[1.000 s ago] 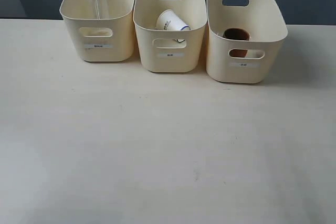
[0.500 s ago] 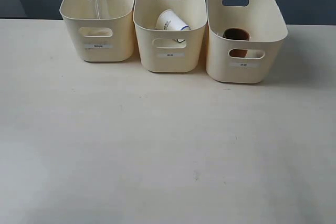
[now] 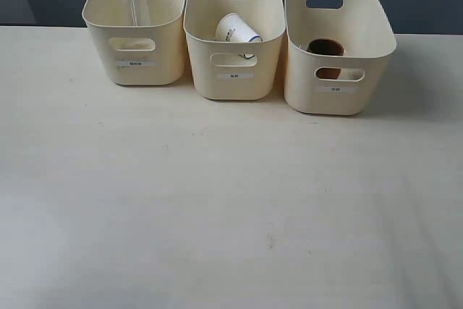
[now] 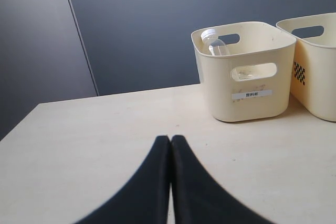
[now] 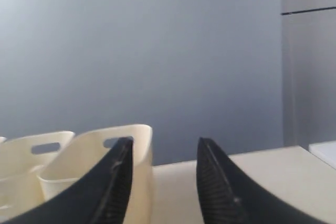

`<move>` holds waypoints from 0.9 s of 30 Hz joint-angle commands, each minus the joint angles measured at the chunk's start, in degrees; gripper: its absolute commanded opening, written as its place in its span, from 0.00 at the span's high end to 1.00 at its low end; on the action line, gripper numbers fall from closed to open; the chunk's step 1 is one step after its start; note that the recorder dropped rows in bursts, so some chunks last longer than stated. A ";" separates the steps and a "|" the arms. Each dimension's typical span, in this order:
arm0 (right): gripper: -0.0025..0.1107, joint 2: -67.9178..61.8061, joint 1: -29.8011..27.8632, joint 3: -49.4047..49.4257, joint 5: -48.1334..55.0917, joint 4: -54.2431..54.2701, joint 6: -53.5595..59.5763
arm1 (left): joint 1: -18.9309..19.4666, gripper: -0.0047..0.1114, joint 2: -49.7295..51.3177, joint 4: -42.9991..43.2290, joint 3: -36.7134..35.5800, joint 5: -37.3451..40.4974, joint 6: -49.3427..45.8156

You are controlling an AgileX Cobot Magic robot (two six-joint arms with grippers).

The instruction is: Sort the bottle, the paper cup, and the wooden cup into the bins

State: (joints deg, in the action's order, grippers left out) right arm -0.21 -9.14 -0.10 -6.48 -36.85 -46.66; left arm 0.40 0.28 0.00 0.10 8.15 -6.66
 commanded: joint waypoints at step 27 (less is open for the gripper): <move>0.63 0.21 0.64 0.10 15.25 38.89 49.67 | 0.03 0.96 -0.28 0.00 -0.10 -0.41 0.08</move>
State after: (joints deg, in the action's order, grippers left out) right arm -0.21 -8.75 -0.10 8.62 1.89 2.97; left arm 0.40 0.28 0.00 0.10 8.15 -6.66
